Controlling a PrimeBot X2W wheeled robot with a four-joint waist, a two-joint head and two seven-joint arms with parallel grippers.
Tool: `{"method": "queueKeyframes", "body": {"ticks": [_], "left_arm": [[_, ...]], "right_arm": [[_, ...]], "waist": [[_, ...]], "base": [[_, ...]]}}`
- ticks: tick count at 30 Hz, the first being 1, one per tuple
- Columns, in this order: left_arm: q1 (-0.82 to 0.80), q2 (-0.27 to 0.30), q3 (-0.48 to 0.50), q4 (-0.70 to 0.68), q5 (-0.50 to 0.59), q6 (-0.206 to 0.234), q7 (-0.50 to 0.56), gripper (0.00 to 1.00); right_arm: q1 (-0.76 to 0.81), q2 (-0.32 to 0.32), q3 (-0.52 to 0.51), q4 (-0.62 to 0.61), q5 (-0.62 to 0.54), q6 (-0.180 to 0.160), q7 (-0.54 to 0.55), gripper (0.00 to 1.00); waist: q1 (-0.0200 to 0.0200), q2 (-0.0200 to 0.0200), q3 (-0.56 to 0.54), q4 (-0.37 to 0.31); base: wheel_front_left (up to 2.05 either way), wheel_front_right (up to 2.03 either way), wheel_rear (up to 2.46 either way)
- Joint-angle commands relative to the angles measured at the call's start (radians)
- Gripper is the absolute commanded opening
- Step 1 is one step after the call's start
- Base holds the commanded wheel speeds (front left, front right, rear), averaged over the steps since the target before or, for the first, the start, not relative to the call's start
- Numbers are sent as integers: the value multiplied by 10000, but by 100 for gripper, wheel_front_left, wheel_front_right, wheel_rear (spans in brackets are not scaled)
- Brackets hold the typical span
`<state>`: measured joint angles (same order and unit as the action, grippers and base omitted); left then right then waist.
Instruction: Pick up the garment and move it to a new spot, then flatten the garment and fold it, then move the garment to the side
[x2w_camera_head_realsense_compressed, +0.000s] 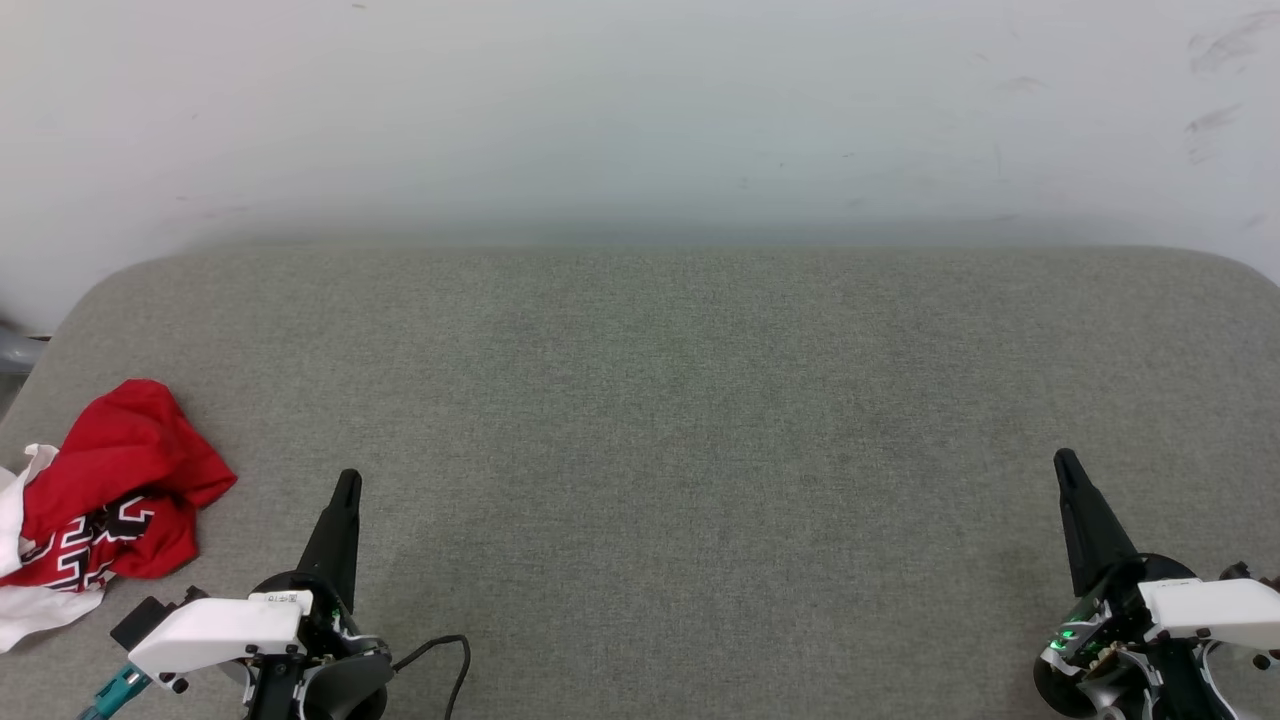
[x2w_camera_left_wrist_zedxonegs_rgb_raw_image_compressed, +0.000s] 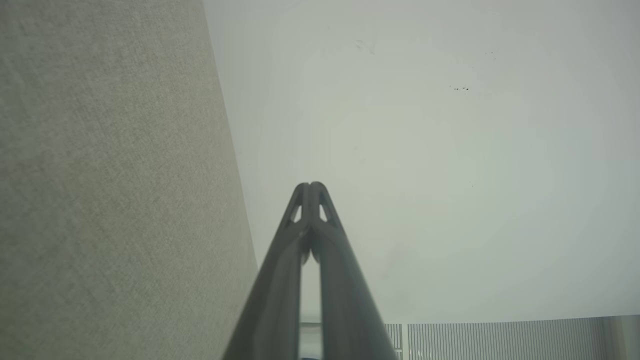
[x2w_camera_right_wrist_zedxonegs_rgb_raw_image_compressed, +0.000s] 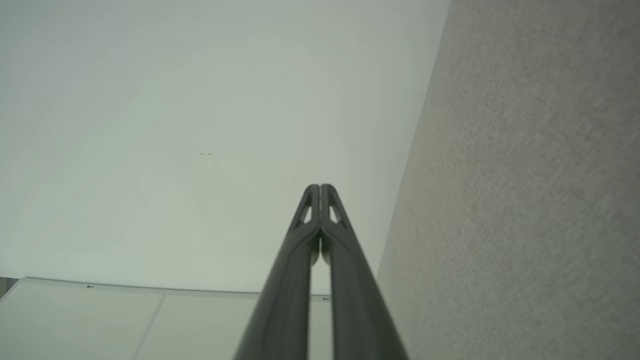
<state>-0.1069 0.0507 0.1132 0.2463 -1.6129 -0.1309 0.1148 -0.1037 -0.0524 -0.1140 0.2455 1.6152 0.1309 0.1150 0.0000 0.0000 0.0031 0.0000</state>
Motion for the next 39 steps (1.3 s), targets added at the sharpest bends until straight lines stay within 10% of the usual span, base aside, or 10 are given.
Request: {"method": "queueKeyframes", "body": {"ticks": [1, 39], "left_arm": [[-63, -12, 24, -10, -1, -27, 15, 0], [-63, -12, 25, -10, -1, -27, 14, 0]], "right_arm": [[-117, 44, -1, 6, -46, -3, 7, 0], [-117, 45, 0, 6, -46, -3, 5, 0]], "waist": [[0, 0, 0, 0], [0, 0, 0, 0]], "base": [[0, 0, 0], [0, 0, 0]]}}
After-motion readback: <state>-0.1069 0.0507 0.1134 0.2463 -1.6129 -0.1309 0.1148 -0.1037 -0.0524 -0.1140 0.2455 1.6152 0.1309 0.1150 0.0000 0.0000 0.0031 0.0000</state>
